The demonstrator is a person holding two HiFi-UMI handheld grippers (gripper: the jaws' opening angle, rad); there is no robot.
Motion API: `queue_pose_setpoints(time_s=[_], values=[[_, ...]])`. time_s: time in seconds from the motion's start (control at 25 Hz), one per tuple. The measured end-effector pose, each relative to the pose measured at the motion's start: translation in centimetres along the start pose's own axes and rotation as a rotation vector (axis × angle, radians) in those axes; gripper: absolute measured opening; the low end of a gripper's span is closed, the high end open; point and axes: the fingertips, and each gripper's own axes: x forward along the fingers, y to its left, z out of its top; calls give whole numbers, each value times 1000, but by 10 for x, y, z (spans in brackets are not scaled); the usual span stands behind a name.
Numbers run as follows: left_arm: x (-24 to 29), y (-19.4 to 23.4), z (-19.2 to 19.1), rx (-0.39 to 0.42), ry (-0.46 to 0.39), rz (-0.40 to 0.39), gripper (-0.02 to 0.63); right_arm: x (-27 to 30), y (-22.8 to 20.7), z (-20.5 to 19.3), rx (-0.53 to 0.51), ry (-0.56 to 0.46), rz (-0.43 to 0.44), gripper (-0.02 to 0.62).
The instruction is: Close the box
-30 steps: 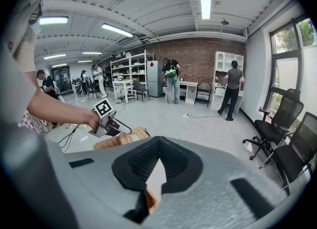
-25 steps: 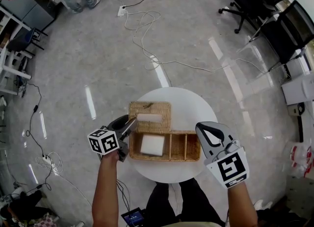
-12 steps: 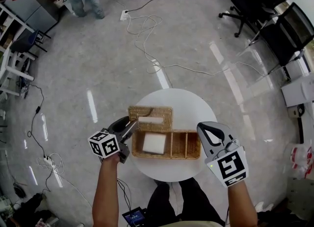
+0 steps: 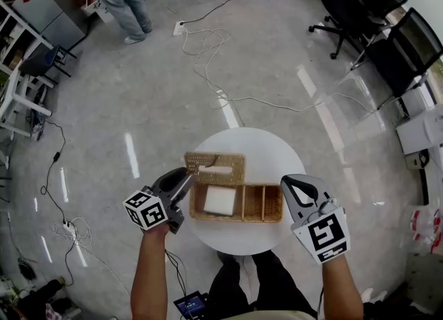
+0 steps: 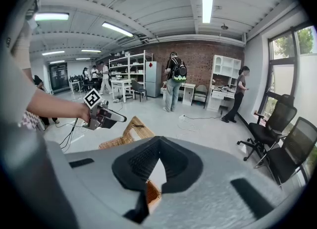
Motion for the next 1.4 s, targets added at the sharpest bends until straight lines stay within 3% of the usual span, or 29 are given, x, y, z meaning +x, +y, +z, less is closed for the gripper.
queue_pose_setpoints(time_s=[0.12, 0.24, 0.4, 0.56, 0.76, 1.08, 1.4], values=[[3, -19, -2, 48, 41, -39, 120, -5, 2, 1, -5, -11, -7, -8], [2, 0, -17, 85, 124, 53, 123, -12, 6, 3, 1, -2, -9, -8], [0, 50, -31, -70, 107, 167, 154, -12, 5, -9, 11, 14, -13, -8], [13, 74, -60, -113, 195, 208, 184, -10, 0, -24, 19, 35, -10, -8], [28, 82, -85, -246, 232, 173, 208, -6, -9, -28, 13, 39, -16, -8], [48, 79, -94, -470, 205, 67, 210, -4, -19, -38, 15, 48, -20, -8], [48, 72, -83, -425, 178, 48, 209, -3, -19, -38, 11, 51, -24, -8]])
